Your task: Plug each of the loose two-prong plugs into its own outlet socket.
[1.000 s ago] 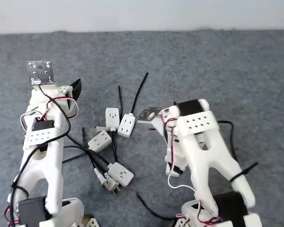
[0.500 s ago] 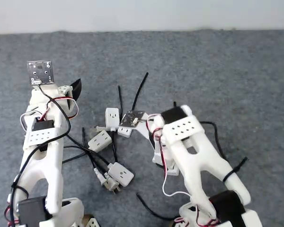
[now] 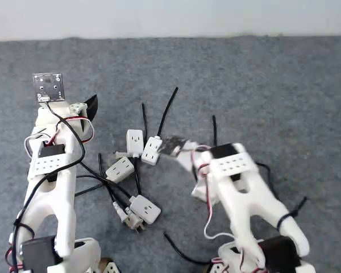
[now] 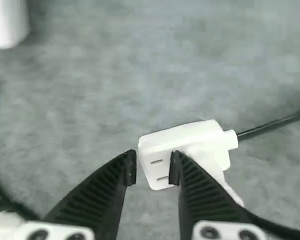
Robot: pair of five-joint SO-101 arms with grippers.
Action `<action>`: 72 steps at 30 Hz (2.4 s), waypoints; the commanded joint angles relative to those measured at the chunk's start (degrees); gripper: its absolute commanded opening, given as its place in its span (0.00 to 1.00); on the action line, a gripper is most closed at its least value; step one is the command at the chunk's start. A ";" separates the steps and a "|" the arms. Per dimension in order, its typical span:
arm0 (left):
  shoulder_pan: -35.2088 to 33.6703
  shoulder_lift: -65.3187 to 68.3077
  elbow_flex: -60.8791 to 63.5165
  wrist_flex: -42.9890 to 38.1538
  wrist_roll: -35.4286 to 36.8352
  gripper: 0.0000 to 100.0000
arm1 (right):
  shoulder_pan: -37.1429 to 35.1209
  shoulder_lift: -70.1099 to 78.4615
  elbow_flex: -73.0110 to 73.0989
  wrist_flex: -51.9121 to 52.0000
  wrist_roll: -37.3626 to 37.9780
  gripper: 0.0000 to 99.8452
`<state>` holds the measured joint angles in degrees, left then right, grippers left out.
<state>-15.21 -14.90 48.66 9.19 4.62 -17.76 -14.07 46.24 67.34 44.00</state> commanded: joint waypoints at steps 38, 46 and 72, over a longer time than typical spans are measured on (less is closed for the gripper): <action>0.18 2.99 -2.33 -1.23 -0.79 0.31 | 13.58 0.75 -3.43 0.75 4.75 0.15; 0.00 2.90 -2.33 -1.23 -0.79 0.31 | 8.66 1.19 -0.26 -9.80 5.10 0.15; 0.26 2.81 -2.33 -1.23 -0.79 0.31 | 62.46 13.14 5.36 -61.93 18.90 0.15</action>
<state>-15.21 -11.65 48.66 9.19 4.62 36.22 -5.89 52.31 14.51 59.91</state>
